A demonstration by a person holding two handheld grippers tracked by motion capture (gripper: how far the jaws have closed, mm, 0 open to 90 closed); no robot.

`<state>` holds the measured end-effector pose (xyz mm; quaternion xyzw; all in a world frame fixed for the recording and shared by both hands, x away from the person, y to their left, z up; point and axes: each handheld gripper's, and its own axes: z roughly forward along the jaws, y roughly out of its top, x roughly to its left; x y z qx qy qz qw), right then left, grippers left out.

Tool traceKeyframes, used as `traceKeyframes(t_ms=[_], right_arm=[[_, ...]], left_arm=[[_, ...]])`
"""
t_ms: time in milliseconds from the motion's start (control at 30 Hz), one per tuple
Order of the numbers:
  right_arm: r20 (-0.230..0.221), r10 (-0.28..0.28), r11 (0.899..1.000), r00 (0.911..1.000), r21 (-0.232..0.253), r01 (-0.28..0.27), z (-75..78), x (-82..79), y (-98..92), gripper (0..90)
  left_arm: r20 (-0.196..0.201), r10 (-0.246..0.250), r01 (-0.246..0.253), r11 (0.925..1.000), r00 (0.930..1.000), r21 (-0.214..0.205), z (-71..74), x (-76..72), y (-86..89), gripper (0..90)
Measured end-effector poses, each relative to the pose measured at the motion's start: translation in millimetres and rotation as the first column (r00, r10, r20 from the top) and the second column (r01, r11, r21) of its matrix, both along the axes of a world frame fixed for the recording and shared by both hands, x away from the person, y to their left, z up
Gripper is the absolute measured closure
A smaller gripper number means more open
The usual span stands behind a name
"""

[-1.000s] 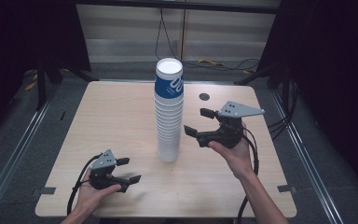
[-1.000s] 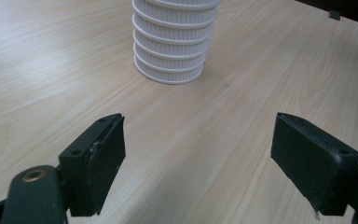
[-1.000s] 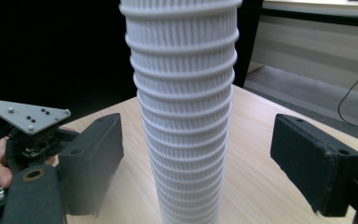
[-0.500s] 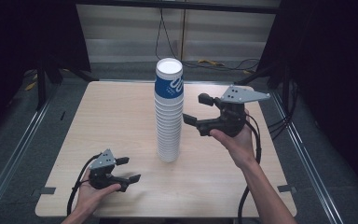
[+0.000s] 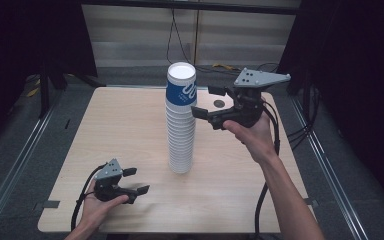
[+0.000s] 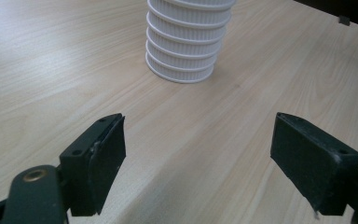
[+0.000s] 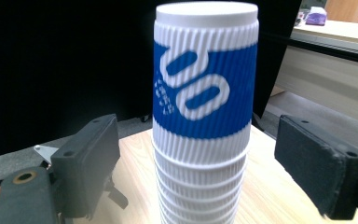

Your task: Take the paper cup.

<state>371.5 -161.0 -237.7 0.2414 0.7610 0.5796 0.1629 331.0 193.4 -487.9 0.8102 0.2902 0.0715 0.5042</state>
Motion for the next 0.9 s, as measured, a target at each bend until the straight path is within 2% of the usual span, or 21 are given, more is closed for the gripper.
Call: traceKeyframes(t_ms=[167, 233, 400, 700, 900], right_arm=[[0.002, -0.001, 1.000, 1.0000, -0.014, 0.001, 7.1, 7.5, 8.2, 14.2], [-0.006, -0.004, 1.000, 1.0000, -0.024, 0.004, 8.5, 14.9, 14.3, 14.4], [-0.012, 0.010, 1.000, 0.9999, -0.005, -0.010, 9.8, 22.9, 21.2, 14.7], [-0.042, 0.023, 1.000, 0.9989, -0.009, -0.024, 9.9, 35.9, 35.7, 15.1], [-0.049, 0.022, 1.000, 0.9985, 0.007, -0.022, 12.9, 44.5, 44.2, 19.5]], left_arm=[[-0.006, 0.001, -0.001, 1.0000, 1.0000, -0.004, -0.7, 0.0, -1.1, 18.1], [-0.007, 0.008, -0.008, 0.9999, 0.9999, 0.008, -1.2, 1.2, -1.1, 18.6], [-0.015, 0.013, -0.013, 0.9999, 0.9998, 0.007, -2.1, 3.5, 0.0, 18.7], [-0.019, 0.009, -0.009, 0.9999, 0.9998, 0.008, -2.0, 2.0, 0.1, 18.8], [-0.019, 0.004, -0.003, 0.9999, 0.9998, 0.011, -2.3, 2.4, -0.1, 18.8]])
